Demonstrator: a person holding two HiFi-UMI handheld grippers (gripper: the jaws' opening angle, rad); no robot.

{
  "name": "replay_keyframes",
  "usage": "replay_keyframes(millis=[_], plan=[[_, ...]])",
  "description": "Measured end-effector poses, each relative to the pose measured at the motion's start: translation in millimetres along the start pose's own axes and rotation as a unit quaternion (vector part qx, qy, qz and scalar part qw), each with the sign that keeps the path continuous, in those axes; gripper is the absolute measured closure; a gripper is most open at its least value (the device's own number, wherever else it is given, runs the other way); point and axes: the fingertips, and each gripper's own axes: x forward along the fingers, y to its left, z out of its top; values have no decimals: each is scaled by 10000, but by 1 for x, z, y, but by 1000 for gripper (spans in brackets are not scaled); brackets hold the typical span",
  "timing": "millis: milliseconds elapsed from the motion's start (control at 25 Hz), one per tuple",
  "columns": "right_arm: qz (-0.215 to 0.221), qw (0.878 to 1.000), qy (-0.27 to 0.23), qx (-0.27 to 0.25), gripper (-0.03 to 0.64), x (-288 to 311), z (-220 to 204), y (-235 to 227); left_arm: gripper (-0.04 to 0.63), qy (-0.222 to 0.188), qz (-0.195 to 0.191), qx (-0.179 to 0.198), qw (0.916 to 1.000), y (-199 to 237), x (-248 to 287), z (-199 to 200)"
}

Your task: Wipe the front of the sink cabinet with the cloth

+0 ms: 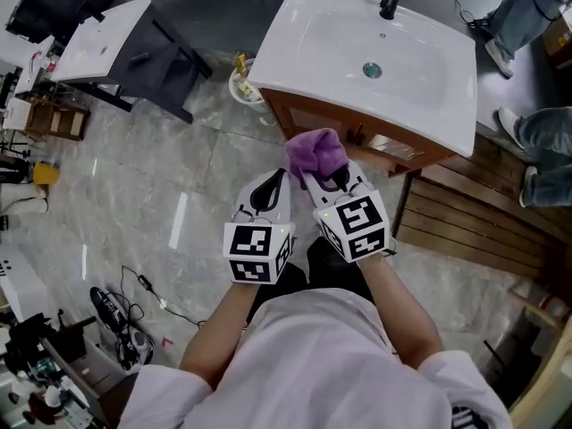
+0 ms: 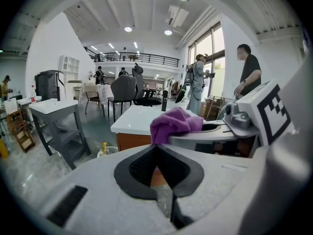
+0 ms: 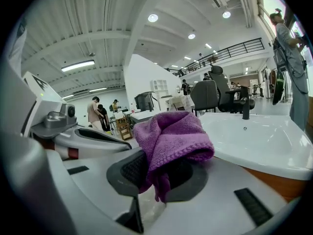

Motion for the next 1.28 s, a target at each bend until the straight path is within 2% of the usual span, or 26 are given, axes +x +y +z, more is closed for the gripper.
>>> replay_keyframes(millis=[200, 560, 880, 1280], plan=[[47, 10000, 19, -50, 549, 36, -6, -2, 591, -9, -2, -87, 10000, 24, 19, -8], [-106, 9990, -121, -407, 549, 105, -18, 4, 591, -164, -144, 61, 9997, 77, 52, -36], [-261, 9969, -232, -708, 549, 177, -59, 2, 591, -480, -259, -246, 9982, 131, 94, -78], [-90, 9920, -510, -1148, 549, 259, -113, -7, 591, -908, -201, 40, 9957, 182, 148, -126]])
